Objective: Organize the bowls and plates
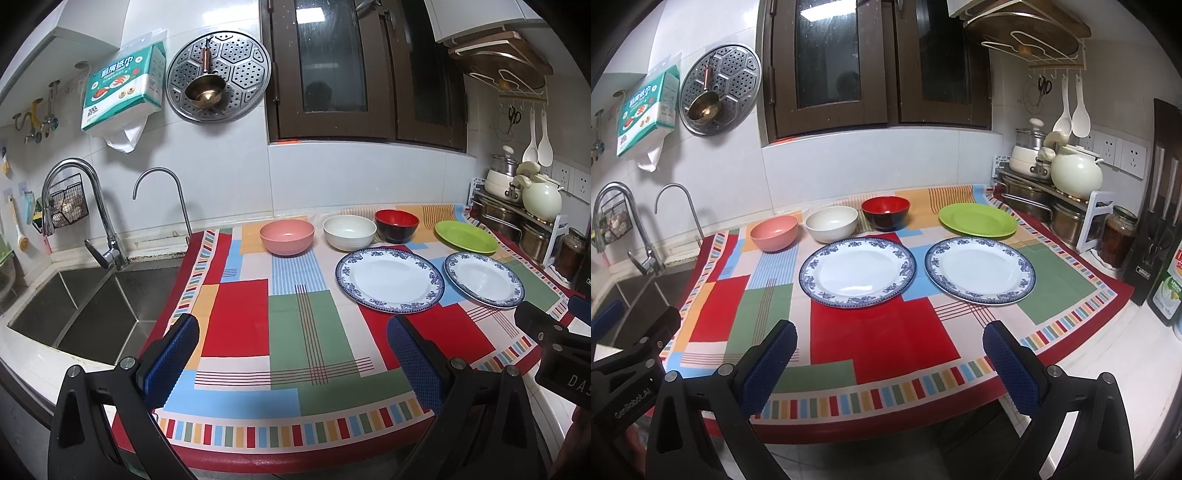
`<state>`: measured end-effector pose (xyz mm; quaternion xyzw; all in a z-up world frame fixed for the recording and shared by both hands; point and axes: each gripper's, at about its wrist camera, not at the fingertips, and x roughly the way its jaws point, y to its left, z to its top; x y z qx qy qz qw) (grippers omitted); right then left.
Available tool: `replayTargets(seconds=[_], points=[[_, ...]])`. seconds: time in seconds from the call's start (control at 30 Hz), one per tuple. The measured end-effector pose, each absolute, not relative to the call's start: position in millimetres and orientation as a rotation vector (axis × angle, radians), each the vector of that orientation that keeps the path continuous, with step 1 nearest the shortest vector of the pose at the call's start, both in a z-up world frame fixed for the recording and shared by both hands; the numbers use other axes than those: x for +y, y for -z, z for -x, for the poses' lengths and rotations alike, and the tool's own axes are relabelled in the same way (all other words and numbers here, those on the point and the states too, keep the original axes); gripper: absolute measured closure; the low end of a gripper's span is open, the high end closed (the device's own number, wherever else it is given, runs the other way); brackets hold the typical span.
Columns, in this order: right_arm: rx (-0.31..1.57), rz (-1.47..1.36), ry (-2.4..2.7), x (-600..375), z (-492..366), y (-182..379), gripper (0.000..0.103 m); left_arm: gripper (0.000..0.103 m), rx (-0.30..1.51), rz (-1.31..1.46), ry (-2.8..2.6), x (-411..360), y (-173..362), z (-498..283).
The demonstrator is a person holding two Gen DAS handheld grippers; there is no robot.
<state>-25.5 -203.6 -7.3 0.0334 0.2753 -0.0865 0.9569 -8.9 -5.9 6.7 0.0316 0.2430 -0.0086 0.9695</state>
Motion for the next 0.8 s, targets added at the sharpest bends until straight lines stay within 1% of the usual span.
replayTargets(seconds=[0.8], points=[[0.557, -0.067, 0.174, -204.9, 26.7, 7.6, 0.001, 0.000, 0.485, -0.065, 0.018, -9.6, -9.7, 7.9]])
